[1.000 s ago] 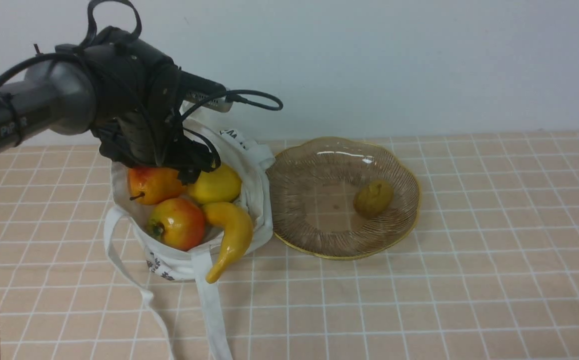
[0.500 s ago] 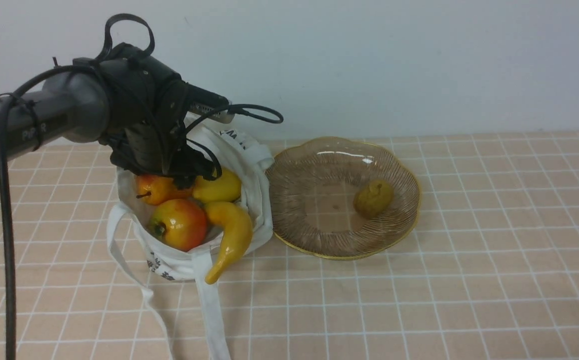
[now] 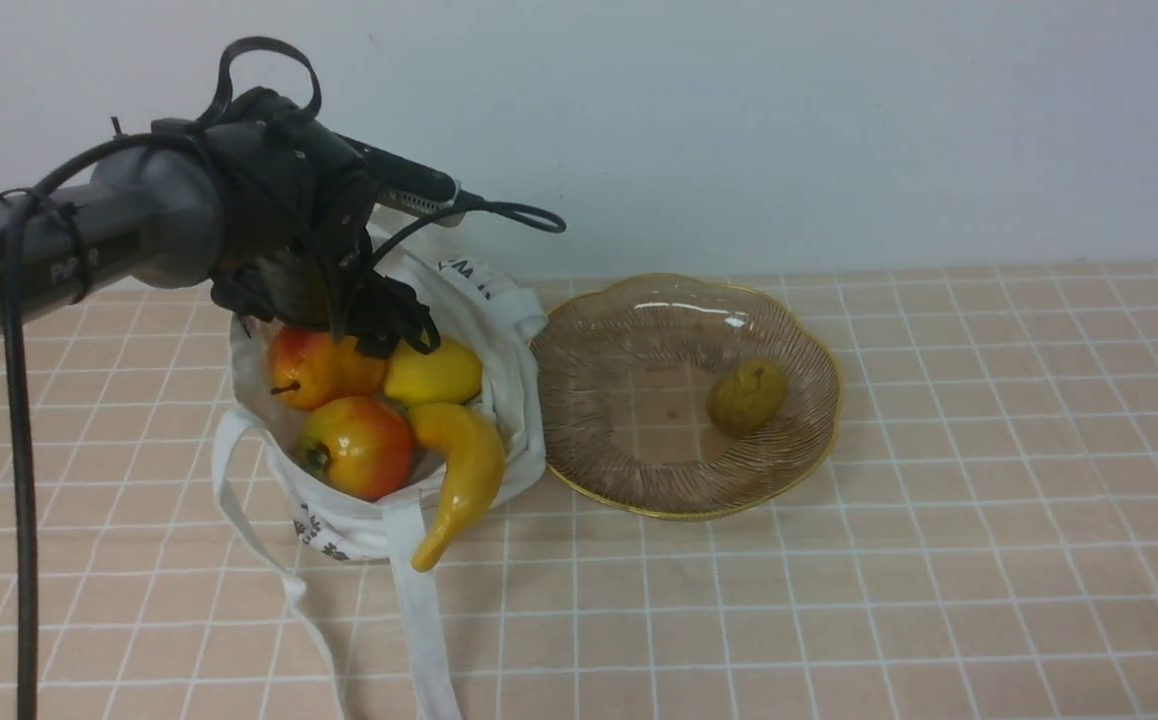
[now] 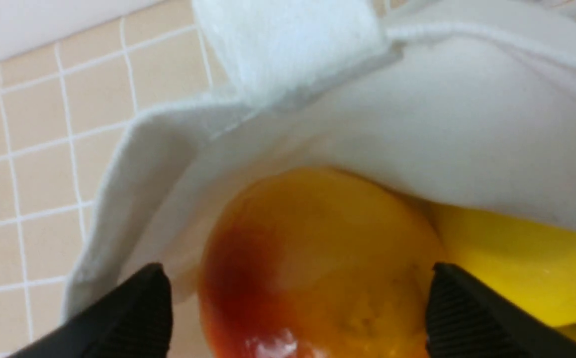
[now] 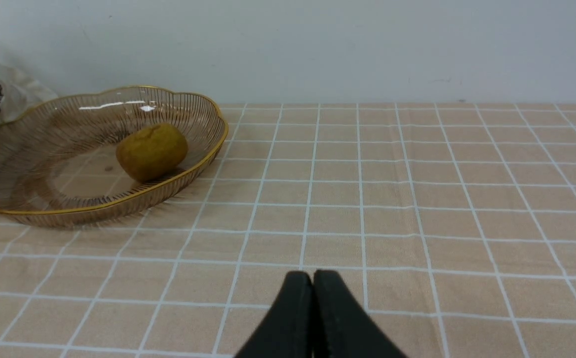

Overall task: Take the fruit out of the bag on the brown coffee tablecloth and place them on the plate.
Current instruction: 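Reach into the bag and grasp a fruit with the left gripper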

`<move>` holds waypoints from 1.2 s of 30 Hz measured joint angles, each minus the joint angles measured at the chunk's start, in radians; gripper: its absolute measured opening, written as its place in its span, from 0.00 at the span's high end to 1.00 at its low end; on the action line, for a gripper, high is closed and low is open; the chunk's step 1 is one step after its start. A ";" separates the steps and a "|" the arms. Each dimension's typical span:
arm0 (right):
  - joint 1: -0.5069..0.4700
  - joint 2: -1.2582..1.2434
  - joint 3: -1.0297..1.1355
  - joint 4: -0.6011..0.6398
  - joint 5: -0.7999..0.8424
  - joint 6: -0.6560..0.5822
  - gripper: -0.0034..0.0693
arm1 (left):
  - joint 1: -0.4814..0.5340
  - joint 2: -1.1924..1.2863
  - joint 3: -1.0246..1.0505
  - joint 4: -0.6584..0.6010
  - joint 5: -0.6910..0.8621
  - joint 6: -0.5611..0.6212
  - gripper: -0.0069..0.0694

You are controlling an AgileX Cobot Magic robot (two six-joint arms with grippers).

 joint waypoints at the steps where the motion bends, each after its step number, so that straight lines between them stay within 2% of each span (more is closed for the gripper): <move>1: 0.000 0.000 0.000 0.000 0.000 0.000 0.97 | 0.000 0.011 0.000 0.013 -0.003 0.000 0.06; 8: 0.000 0.000 0.000 0.000 0.000 0.000 0.97 | 0.000 0.067 -0.001 0.030 -0.015 0.000 0.05; 13: 0.000 0.000 0.000 0.000 0.000 0.000 0.97 | 0.000 0.074 -0.004 0.029 -0.014 0.000 0.09; 15: 0.000 0.000 0.000 0.000 0.000 0.000 0.97 | 0.000 0.078 -0.009 0.029 -0.007 0.000 0.13; 23: 0.000 0.000 0.000 0.000 0.000 0.000 0.97 | 0.000 0.073 -0.015 0.026 0.062 0.009 0.13; 34: 0.000 0.000 0.000 0.000 0.000 0.000 0.97 | -0.005 -0.126 -0.002 -0.062 0.152 0.078 0.14; 36: 0.000 0.000 0.000 0.000 0.000 0.000 0.97 | -0.005 -0.179 -0.002 -0.108 0.178 0.103 0.14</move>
